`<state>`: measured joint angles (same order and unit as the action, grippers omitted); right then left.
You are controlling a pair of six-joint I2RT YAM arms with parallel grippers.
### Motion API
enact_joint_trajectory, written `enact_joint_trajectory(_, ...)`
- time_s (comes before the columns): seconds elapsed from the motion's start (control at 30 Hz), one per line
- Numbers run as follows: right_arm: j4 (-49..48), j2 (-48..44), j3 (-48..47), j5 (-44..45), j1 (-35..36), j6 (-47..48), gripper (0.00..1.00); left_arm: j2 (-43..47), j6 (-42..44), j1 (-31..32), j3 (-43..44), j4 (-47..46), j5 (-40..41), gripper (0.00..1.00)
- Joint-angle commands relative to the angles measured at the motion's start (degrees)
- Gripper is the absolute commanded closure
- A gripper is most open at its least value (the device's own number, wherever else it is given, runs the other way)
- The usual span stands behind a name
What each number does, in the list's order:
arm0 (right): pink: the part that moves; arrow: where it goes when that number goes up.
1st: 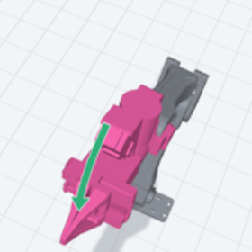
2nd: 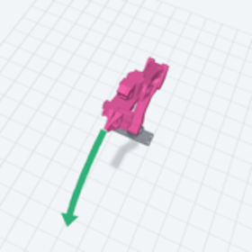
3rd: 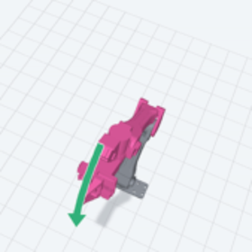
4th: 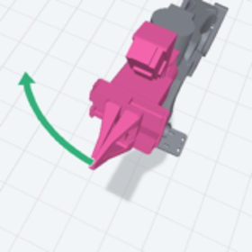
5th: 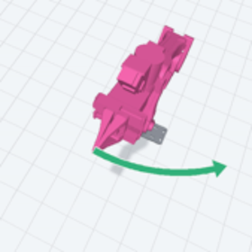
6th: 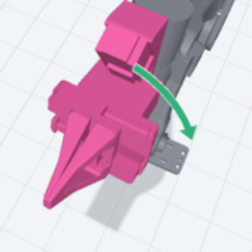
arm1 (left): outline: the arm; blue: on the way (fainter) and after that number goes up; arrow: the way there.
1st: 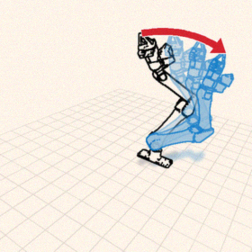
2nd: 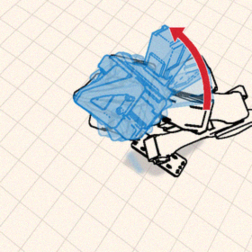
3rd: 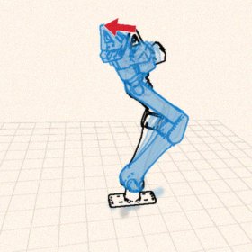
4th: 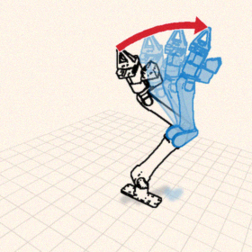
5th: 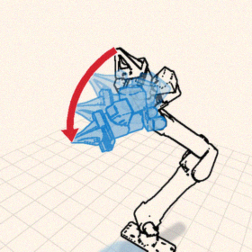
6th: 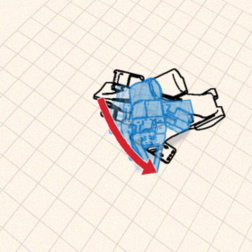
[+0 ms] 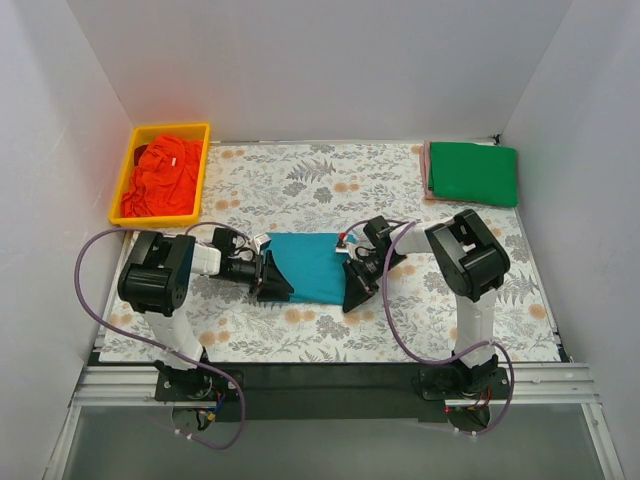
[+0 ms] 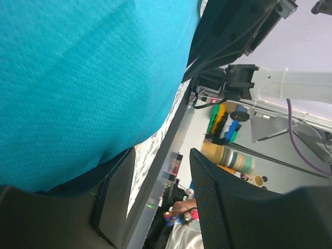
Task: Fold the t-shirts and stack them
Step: Fold the tshirt
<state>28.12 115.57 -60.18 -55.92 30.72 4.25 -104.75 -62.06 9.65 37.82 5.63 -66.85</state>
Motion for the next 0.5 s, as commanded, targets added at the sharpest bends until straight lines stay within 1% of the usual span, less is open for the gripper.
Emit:
enact_joint_trajectory(0.0,-0.79,0.1,2.88,13.29,-0.05,5.15,0.79,2.86,7.29,-1.39,-1.09,6.04,3.75,0.53)
enact_joint_trajectory(0.07,0.53,-2.52,2.7,12.51,0.04,7.69,0.79,5.94,10.63,-1.39,-0.13,8.6,1.12,0.53)
enact_joint_trajectory(0.1,2.97,-3.59,1.75,11.98,0.13,8.75,0.79,10.05,12.56,-1.39,0.23,9.83,0.24,0.52)
enact_joint_trajectory(0.17,5.27,-7.61,0.51,8.31,-0.04,12.35,0.79,13.42,14.68,-1.39,3.03,11.85,-2.57,0.51)
enact_joint_trajectory(0.23,7.39,-10.87,-2.11,5.92,-0.83,13.41,0.77,16.14,16.09,-1.48,5.41,14.05,-4.33,0.5)
enact_joint_trajectory(0.3,7.65,-14.66,-4.67,3.63,-1.27,12.8,0.75,16.68,16.18,-1.48,9.08,14.41,-4.96,0.5)
enact_joint_trajectory(0.37,6.87,-15.37,-10.02,2.84,-1.63,10.27,0.71,15.9,12.95,-1.74,10.6,11.18,-3.21,0.5)
enact_joint_trajectory(0.4,6.17,-14.85,-12.04,2.75,-1.63,9.12,0.69,15.2,11.02,-1.91,11.21,6.11,-2.68,0.51)
enact_joint_trajectory(0.43,5.55,-12.41,-15.98,2.75,-1.72,7.89,0.67,13.1,7.17,-2.18,11.74,3.71,-1.71,0.51)
enact_joint_trajectory(0.47,3.98,-10.73,-18.28,2.92,-1.8,5.7,0.67,11.51,5.57,-2.18,12.27,1.69,-0.05,0.52)
